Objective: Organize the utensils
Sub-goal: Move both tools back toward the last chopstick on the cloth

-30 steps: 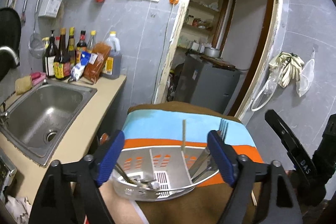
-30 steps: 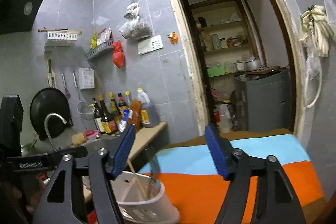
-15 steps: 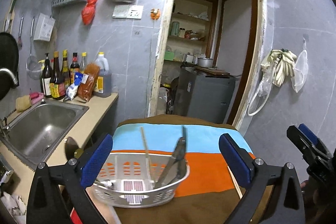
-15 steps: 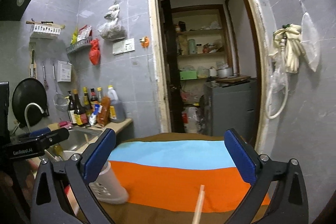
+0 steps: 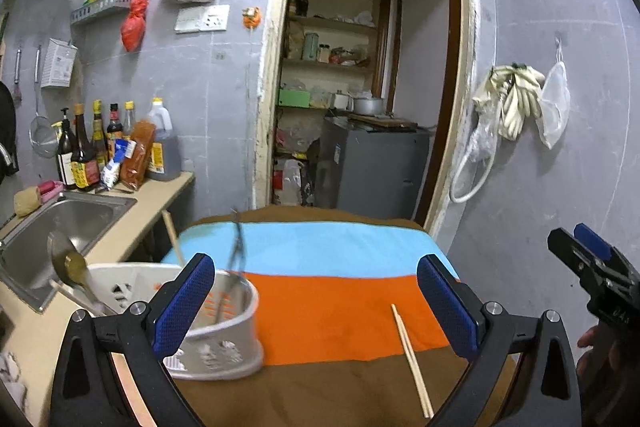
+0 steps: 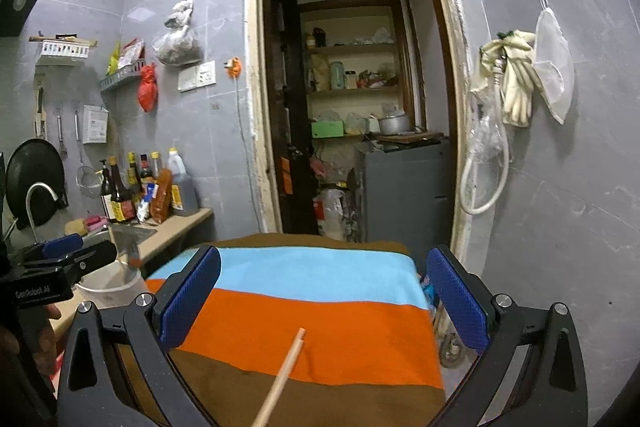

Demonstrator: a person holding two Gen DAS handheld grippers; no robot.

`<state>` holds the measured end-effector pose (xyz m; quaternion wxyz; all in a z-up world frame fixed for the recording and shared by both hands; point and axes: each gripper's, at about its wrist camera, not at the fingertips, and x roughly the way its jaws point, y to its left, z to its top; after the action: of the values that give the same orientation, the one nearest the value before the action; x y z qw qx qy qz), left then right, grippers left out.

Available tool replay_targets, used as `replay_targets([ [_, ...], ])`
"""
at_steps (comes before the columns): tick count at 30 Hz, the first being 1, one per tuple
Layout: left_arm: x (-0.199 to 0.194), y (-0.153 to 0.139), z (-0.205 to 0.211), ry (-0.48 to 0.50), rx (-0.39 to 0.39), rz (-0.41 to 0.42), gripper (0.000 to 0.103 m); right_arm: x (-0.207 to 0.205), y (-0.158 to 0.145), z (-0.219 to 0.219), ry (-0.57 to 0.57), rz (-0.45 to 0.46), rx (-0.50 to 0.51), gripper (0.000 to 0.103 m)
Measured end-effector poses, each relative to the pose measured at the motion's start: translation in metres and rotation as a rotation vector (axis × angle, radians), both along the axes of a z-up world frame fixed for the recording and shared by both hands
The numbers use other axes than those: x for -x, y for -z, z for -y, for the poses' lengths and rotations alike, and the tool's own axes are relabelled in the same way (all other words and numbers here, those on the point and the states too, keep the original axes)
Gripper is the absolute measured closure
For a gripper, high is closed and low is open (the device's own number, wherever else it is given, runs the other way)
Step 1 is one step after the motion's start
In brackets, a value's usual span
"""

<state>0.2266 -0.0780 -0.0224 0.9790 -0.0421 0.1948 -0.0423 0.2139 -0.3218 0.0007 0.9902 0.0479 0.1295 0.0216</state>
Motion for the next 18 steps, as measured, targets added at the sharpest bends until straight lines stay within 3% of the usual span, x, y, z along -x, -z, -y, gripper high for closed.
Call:
replay_targets([
  [8, -0.01, 0.035, 0.033, -0.01, -0.012, -0.097, 0.001, -0.016, 0.03, 0.037, -0.007, -0.079, -0.006, 0.002],
  [18, -0.034, 0.08, 0.044, -0.047, -0.025, -0.206, 0.001, -0.044, 0.093, 0.053, -0.059, -0.229, -0.053, 0.002],
])
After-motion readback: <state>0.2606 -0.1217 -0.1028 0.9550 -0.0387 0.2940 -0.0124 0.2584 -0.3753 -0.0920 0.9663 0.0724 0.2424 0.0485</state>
